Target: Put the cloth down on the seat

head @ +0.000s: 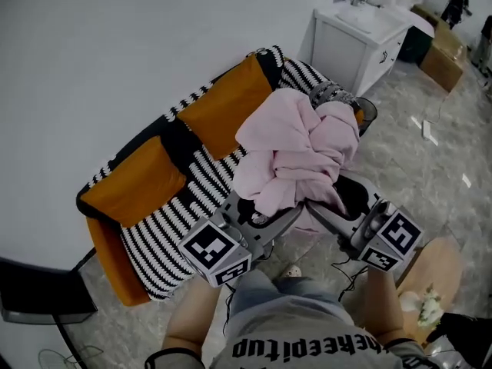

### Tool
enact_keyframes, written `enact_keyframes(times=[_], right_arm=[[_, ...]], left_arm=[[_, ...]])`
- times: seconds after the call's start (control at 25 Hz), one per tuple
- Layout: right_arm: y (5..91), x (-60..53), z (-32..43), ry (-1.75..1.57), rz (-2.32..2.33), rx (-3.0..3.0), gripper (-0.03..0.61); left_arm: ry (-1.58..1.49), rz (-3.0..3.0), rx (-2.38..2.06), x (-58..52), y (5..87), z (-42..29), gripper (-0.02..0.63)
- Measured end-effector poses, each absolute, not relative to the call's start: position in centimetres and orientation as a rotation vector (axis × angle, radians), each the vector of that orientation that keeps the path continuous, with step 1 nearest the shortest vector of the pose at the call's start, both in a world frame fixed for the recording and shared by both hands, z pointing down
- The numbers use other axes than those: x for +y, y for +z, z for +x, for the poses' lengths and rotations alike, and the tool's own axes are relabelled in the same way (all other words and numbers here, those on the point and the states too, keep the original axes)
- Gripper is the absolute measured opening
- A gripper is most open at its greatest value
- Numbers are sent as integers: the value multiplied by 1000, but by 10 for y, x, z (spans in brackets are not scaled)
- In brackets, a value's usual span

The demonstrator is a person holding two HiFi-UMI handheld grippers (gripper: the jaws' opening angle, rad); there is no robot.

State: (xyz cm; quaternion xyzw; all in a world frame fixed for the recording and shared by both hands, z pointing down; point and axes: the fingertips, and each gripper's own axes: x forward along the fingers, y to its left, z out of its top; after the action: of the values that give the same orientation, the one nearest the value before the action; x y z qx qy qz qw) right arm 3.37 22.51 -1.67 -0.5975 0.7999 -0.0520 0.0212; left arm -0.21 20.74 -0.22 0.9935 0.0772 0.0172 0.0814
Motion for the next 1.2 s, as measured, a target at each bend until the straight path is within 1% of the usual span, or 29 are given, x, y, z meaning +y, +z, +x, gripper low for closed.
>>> enact_keyframes(times=[0.52, 0.96, 1.2], right_arm=[[-16, 223, 34, -167, -1793, 2471, 282], [-16, 223, 33, -167, -1841, 2454, 282], [-20, 270, 40, -146, -1818, 2466, 282]], left_arm=[[111, 2983, 190, 207, -2, -3, 230], [91, 2977, 231, 205, -2, -3, 230], [90, 2997, 209, 253, -7, 4, 230]])
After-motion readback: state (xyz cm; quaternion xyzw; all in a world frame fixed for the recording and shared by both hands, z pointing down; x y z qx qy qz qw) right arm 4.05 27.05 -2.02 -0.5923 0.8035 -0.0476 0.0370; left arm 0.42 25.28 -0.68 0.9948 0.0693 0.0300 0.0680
